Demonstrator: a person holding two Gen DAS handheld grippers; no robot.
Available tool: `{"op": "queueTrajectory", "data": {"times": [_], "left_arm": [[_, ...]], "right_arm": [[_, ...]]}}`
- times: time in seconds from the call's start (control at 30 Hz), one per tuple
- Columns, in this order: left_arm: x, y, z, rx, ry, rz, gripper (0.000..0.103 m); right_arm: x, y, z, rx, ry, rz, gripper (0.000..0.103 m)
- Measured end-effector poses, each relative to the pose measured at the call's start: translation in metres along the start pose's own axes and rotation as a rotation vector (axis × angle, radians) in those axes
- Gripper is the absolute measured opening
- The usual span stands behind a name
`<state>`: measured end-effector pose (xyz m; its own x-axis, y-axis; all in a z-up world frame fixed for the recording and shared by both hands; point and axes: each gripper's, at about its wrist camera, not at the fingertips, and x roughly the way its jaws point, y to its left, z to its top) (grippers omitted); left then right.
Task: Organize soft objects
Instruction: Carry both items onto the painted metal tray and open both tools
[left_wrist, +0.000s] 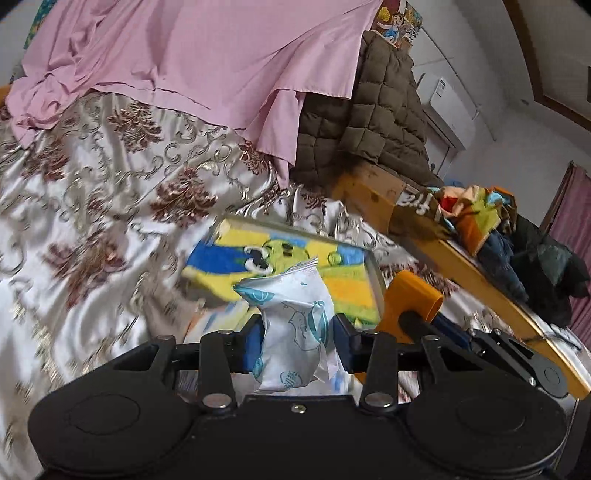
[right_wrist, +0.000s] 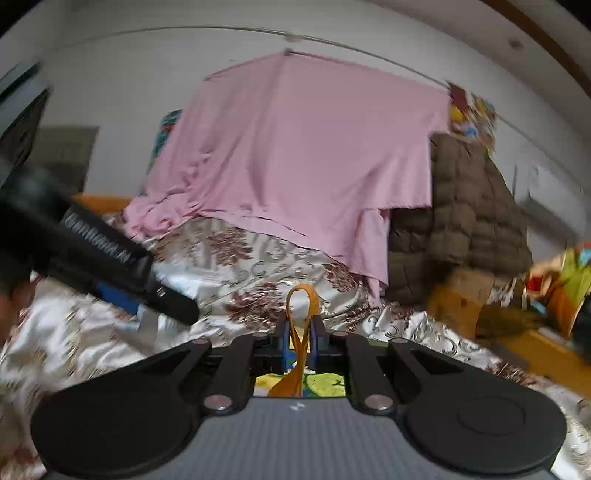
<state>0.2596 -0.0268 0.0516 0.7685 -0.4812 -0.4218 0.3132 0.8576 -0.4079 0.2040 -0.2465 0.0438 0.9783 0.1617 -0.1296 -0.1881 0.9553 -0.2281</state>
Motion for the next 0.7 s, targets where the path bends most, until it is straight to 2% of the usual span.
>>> {"op": "queueTrajectory", "data": {"times": [0.17, 0.33, 0.43, 0.57, 0.7], "left_arm": [[0.061, -0.005, 0.029, -0.037, -0.011, -0.005, 0.043], [0.131, -0.013, 0.047, -0.061, 0.012, -0.034, 0.043], [0.169, -0.016, 0.048, -0.085, 0.037, -0.044, 0.043], [0.210, -0.020, 0.045, -0.120, 0.073, -0.009, 0.043], [0.237, -0.026, 0.042, -0.111, 0.109, 0.009, 0.043]], "right_arm": [[0.053, -0.052, -0.006, 0.119, 0.049, 0.008, 0.012], [0.092, -0.094, -0.032, 0.235, 0.095, -0.008, 0.012], [0.111, -0.115, -0.048, 0.313, 0.141, -0.003, 0.012], [0.128, -0.133, -0.066, 0.363, 0.197, -0.005, 0.012], [0.137, -0.149, -0.080, 0.445, 0.240, -0.014, 0.013]]}}
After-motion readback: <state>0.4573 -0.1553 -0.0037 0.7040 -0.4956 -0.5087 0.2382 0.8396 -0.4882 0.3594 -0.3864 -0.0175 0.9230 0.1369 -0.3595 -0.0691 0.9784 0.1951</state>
